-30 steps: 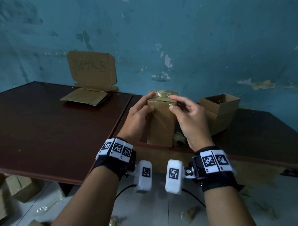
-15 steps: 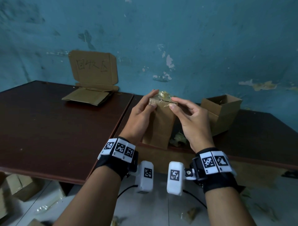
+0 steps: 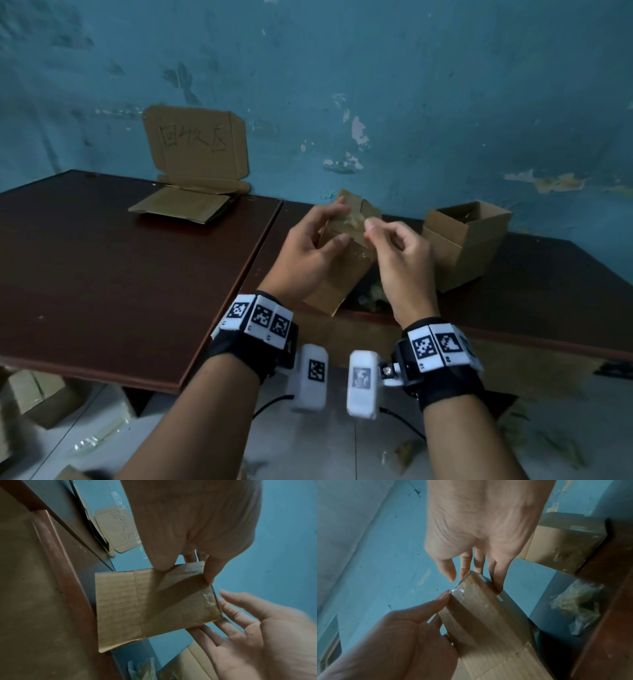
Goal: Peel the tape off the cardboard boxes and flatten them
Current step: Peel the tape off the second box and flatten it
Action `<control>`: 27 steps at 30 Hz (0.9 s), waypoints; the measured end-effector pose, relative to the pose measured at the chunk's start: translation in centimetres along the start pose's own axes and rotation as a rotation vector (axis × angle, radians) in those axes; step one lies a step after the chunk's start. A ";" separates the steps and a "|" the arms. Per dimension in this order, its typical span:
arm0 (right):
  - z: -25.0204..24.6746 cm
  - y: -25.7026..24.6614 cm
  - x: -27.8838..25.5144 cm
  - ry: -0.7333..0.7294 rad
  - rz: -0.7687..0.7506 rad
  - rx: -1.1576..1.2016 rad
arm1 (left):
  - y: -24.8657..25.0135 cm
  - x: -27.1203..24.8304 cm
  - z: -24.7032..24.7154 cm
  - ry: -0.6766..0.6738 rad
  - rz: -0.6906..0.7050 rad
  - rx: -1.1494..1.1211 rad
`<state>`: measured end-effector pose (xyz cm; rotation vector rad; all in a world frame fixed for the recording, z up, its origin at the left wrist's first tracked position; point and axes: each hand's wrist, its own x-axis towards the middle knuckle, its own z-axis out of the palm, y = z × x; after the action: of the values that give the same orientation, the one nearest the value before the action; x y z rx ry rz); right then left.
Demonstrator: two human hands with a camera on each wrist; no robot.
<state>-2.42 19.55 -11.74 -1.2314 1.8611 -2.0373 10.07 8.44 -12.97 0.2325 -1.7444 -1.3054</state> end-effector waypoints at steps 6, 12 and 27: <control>-0.3 -0.5 0.2 -0.147 -0.067 0.077 | 0.3 0.0 -0.6 0.105 0.033 0.022; -0.5 -1.5 0.3 -0.194 -0.146 0.039 | 0.3 0.2 -1.1 0.198 0.005 -0.053; -0.9 -1.7 0.4 -0.150 -0.207 -0.069 | 0.2 0.1 -0.3 0.205 0.006 -0.053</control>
<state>-2.52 20.39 -9.99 -1.6083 1.8165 -1.9267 10.32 8.23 -12.70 0.3196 -1.5346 -1.2750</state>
